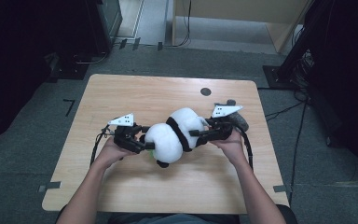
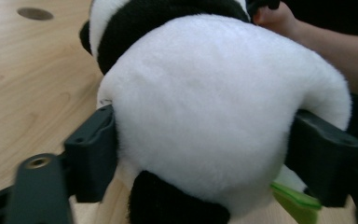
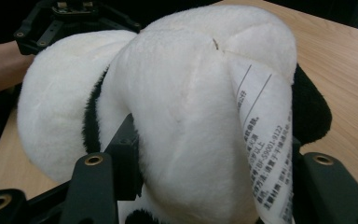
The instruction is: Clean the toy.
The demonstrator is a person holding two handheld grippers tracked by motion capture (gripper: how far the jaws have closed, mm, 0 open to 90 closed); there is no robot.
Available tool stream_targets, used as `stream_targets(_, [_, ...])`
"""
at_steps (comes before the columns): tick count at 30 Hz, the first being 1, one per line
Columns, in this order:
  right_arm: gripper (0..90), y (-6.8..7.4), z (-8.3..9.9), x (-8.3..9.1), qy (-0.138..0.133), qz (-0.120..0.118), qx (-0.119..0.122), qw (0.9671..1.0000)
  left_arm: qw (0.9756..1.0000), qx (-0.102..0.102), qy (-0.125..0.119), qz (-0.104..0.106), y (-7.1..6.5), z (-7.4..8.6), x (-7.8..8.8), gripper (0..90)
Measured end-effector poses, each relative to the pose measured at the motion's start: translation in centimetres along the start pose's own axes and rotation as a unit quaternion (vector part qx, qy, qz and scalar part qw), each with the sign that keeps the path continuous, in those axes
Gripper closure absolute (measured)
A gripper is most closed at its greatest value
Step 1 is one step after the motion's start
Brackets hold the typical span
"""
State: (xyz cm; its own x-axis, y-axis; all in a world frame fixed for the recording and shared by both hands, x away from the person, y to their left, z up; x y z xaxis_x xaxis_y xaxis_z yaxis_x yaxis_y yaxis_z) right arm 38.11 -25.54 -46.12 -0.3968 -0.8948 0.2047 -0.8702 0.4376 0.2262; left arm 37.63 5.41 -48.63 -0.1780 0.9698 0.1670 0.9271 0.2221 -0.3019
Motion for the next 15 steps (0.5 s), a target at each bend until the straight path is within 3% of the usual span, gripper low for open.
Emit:
stream_targets(2, [44.6, -0.2, 0.1, 0.0, -0.001, 0.007, 0.004, 1.0000, 0.9999, -0.008, 0.008, -0.008, -0.1, 0.0, -0.1, 29.0])
stream_targets(7, [42.2, -0.3, 0.1, -0.1, 0.001, 0.013, 0.002, 0.9999, 0.9997, -0.006, 0.016, -0.019, -0.1, -0.3, 0.1, 45.4])
stream_targets(15, [28.8, -1.2, 0.4, -0.2, 0.015, 0.046, -0.003, 0.9989, 0.9978, -0.034, 0.001, -0.057, -0.5, -1.2, 0.9, 58.9])
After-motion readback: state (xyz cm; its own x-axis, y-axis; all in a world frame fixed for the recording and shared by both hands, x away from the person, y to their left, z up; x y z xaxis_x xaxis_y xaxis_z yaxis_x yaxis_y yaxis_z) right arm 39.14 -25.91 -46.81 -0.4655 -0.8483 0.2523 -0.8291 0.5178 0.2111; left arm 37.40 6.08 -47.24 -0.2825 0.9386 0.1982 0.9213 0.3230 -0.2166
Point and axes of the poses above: each handheld gripper's, and its own axes: x roughly backward along the jaws, z roughly out of its underside, y roughly to its left, the point moved 3 cm from there along -x, roughly forward along the jaws, and after that the axes turned 14 degrees about -y, right-handed, at the moved point
